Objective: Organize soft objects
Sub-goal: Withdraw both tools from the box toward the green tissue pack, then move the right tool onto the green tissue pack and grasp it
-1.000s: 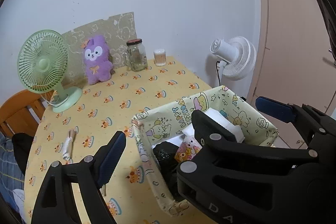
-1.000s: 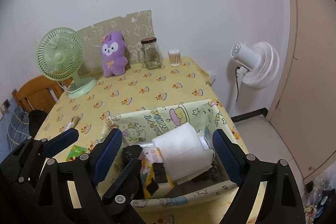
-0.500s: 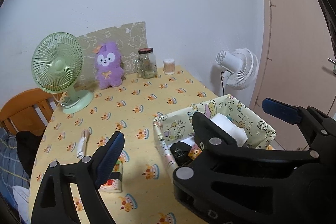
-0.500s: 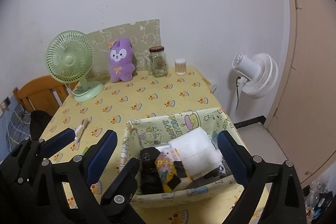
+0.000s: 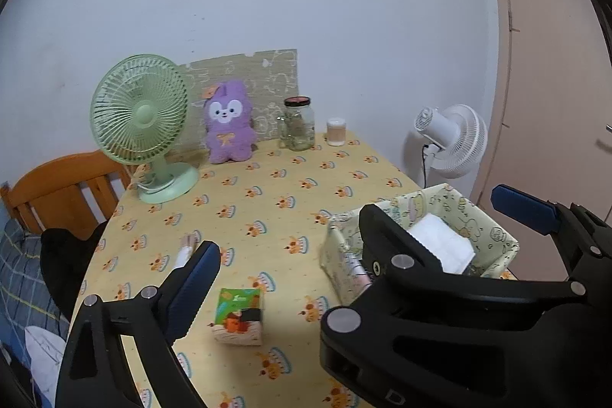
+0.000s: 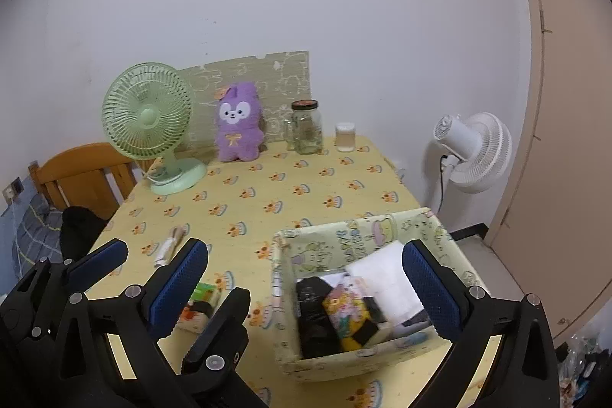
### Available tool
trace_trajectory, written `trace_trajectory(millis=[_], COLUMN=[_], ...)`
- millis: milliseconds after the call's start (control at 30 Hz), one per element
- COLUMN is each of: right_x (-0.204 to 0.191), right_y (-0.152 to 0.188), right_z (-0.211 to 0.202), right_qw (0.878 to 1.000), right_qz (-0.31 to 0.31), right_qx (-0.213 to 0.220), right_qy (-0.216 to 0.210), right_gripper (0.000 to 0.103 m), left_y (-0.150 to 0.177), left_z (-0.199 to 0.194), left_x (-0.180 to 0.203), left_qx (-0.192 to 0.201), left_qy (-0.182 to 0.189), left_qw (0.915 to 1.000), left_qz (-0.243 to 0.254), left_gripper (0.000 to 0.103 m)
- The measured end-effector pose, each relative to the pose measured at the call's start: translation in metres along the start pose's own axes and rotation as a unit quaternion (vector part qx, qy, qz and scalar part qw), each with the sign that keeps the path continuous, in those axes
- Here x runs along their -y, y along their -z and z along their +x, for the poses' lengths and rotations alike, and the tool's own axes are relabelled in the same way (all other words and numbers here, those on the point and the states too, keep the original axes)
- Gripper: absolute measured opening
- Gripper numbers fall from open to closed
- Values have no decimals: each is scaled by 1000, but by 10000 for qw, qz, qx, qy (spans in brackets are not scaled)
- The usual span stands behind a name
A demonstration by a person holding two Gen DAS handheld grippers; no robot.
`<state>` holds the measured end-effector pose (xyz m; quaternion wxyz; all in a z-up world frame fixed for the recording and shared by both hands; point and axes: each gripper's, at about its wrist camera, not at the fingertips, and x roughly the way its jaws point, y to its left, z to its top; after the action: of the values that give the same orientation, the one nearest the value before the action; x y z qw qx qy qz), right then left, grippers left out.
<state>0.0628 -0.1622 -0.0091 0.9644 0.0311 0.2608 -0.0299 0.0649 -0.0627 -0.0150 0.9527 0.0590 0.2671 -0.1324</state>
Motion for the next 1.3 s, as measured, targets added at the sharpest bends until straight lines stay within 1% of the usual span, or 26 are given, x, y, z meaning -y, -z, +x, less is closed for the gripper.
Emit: trace_trajectory(millis=[167, 367, 733, 900, 1033, 1300], right_x=[-15, -34, -68, -82, -91, -108], right_y=[1, 4, 19, 27, 31, 47], right_z=[2, 4, 30, 40, 49, 70], right_qw=[9999, 9998, 9990, 9989, 9983, 9970], right_qz=[-20, -56, -168, -220, -237, -350], right_qx=[-16, 116, -18, -42, -92, -349], right_qy=[-110, -163, -409, -418, -522, -604], right_gripper=[103, 103, 103, 103, 103, 103], left_y=[4, 9, 29, 39, 46, 63], left_z=[-4, -5, 7, 15, 20, 35], left_x=[-15, -34, -68, -82, -93, -111], left_qx=[36, 78, -67, -191, -262, -499], left_qy=[-127, -271, -509, -642, -698, -828], left_qw=[9999, 9994, 9980, 9966, 9957, 9934], left_qz=[-90, -211, -381, -474, -540, -613], left_gripper=[97, 100, 99, 99, 99, 99])
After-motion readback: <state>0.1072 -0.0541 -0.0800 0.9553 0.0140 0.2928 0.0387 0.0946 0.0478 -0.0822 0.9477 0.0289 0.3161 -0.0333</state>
